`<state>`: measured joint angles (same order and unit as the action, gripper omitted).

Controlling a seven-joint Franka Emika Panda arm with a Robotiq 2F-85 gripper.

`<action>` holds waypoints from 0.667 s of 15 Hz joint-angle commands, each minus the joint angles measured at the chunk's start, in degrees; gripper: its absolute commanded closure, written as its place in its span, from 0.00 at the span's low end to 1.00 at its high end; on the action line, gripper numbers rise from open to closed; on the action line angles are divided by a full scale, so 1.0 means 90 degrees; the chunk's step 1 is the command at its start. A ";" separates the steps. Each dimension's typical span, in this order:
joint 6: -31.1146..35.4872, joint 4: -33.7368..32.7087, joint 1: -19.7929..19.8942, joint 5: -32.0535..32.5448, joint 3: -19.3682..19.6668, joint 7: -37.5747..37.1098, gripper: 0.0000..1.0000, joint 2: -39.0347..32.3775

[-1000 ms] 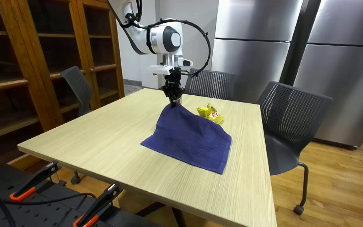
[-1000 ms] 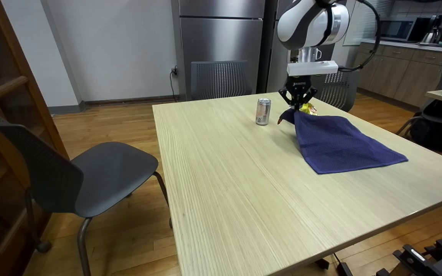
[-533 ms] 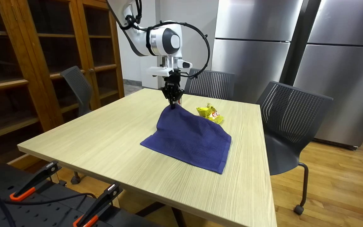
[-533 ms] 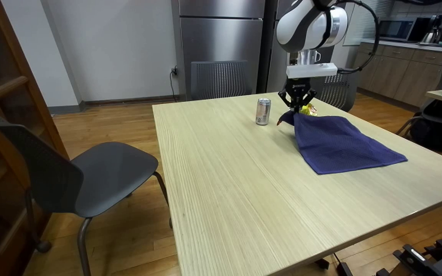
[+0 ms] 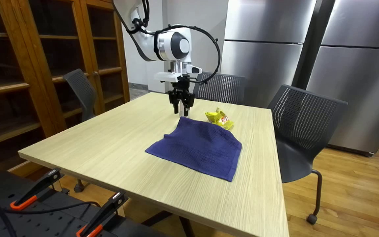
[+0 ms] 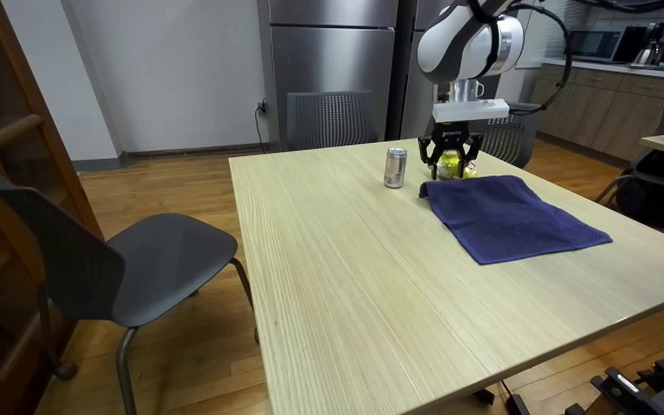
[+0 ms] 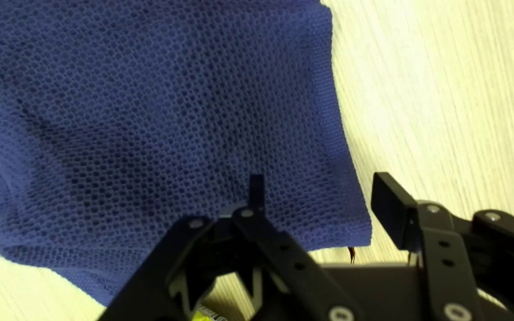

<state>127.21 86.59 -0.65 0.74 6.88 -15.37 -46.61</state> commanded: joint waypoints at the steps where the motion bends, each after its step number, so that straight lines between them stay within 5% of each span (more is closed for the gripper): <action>1: -0.0065 0.0154 0.0043 0.0010 -0.0017 0.0047 0.05 0.0199; 10: 0.0122 0.1077 0.0061 -0.0002 -0.0031 0.0115 0.00 0.1059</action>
<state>127.35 90.17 -0.44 0.73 6.96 -15.21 -42.76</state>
